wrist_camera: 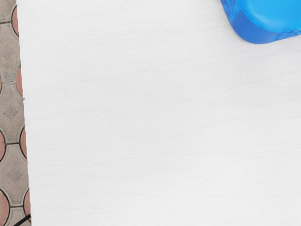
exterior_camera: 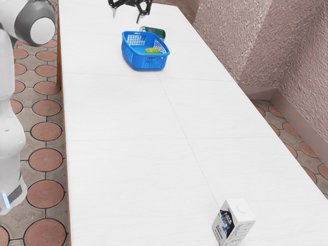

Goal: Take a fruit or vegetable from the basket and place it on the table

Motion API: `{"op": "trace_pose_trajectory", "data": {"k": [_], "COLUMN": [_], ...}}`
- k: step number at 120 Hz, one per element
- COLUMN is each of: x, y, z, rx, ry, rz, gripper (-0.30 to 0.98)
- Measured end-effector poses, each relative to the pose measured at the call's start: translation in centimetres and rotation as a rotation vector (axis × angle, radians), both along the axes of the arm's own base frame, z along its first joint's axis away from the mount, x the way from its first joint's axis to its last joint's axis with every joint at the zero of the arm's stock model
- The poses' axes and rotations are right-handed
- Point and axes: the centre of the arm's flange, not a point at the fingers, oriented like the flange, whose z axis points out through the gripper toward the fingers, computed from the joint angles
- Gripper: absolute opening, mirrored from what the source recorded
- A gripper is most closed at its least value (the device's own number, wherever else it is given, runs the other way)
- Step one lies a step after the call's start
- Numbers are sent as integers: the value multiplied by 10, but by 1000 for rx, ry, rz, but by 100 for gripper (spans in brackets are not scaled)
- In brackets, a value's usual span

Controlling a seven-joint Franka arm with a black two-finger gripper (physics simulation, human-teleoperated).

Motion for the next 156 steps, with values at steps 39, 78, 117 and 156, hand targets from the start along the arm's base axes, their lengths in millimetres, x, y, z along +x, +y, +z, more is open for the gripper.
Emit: {"op": "trace_pose_trajectory", "data": {"k": [39, 78, 117, 156], "x": [24, -12, 31, -47], "y": [88, 149, 140, 222], "z": [-33, -41, -69, -73], "rx": [143, 186, 173, 204], "ry": [-64, -7, -1, 55], "rz": [-485, -794, -1283, -1370], "gripper": [69, 69, 69, 69]}}
